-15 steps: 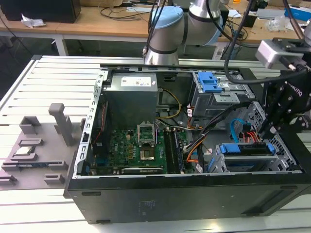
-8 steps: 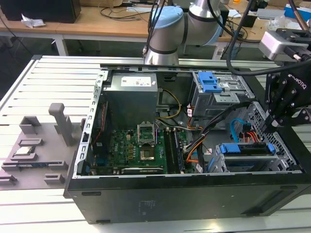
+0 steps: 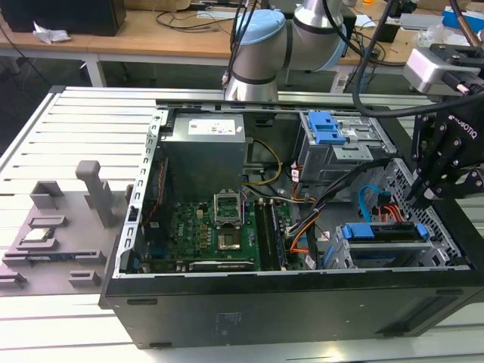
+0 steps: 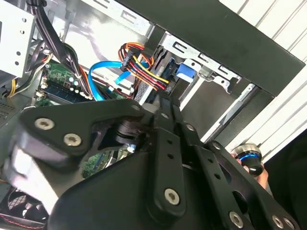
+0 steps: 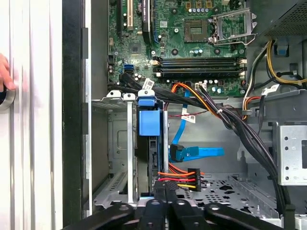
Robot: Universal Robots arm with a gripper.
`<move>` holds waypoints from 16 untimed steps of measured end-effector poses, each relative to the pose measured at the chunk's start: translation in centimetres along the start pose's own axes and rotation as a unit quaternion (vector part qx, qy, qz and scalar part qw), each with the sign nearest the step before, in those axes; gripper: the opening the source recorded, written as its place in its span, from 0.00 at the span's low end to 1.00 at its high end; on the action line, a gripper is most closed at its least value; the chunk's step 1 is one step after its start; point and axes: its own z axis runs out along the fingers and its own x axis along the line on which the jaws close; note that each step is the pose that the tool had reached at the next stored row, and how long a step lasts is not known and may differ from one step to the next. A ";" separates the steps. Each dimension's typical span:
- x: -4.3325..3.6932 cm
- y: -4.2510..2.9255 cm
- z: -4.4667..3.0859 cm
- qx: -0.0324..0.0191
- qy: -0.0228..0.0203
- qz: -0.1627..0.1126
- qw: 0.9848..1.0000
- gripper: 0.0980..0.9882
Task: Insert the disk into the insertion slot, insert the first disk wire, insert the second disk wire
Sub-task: 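Insert the second disk wire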
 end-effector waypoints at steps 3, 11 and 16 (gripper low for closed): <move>0.00 0.00 0.00 0.000 0.000 0.000 1.000 0.23; -0.99 2.70 0.06 0.001 0.000 0.000 1.000 0.23; -0.99 4.12 0.26 0.001 0.002 0.000 1.000 0.23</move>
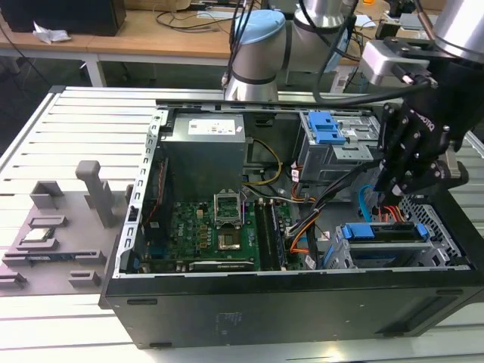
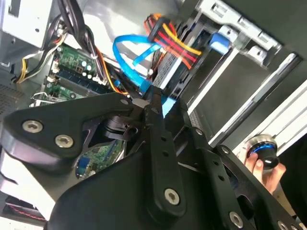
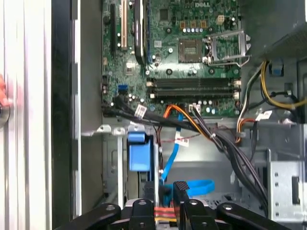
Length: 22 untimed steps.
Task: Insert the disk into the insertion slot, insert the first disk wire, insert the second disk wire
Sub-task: 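Insert the second disk wire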
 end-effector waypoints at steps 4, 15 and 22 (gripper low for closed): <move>-0.01 0.14 0.16 0.000 0.002 0.007 1.000 0.23; 0.34 0.13 0.19 0.000 0.003 0.007 1.000 0.07; 0.99 -0.06 1.59 0.000 0.002 0.007 1.000 0.07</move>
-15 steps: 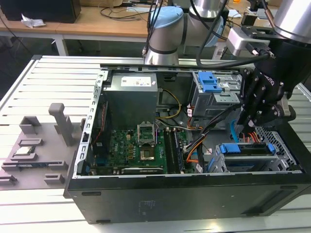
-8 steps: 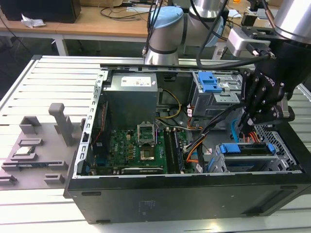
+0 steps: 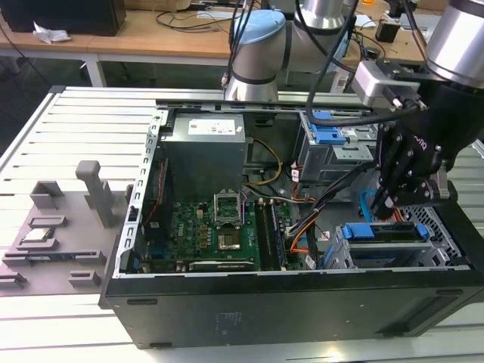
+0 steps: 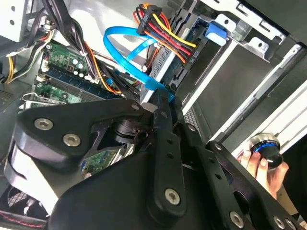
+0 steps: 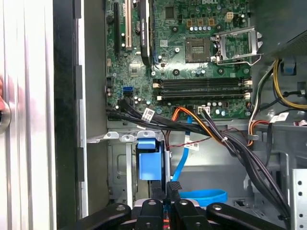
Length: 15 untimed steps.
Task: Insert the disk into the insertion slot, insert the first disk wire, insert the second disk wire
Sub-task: 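Insert the second disk wire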
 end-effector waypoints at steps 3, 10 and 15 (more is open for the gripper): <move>0.06 -0.31 0.39 0.000 0.000 0.000 1.000 0.07; 0.08 -1.06 1.05 0.000 0.000 0.000 1.000 0.07; 0.12 -1.34 1.30 0.000 0.000 0.000 1.000 0.07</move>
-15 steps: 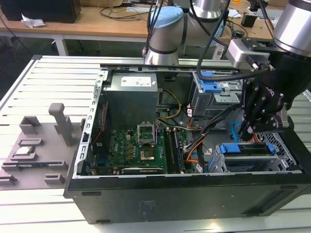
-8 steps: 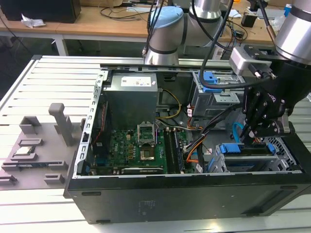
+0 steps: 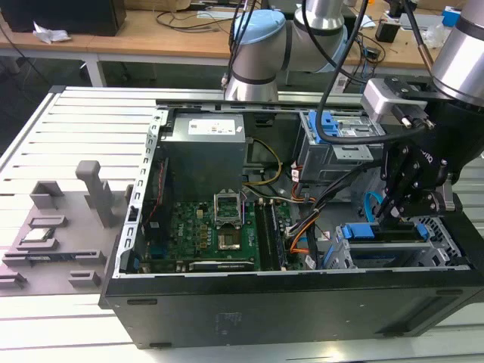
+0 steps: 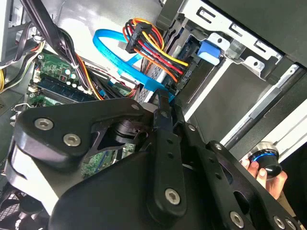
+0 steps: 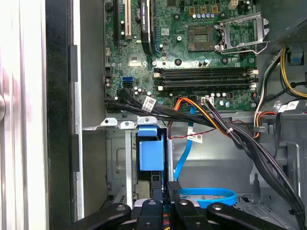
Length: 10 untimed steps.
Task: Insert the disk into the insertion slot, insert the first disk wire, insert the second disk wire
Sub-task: 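Insert the second disk wire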
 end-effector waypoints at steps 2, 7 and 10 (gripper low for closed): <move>0.07 -0.02 0.11 0.000 0.000 0.000 1.000 0.07; 0.27 -0.04 0.40 0.000 0.000 0.000 1.000 0.07; 0.28 -0.04 0.53 0.000 0.000 0.000 1.000 0.07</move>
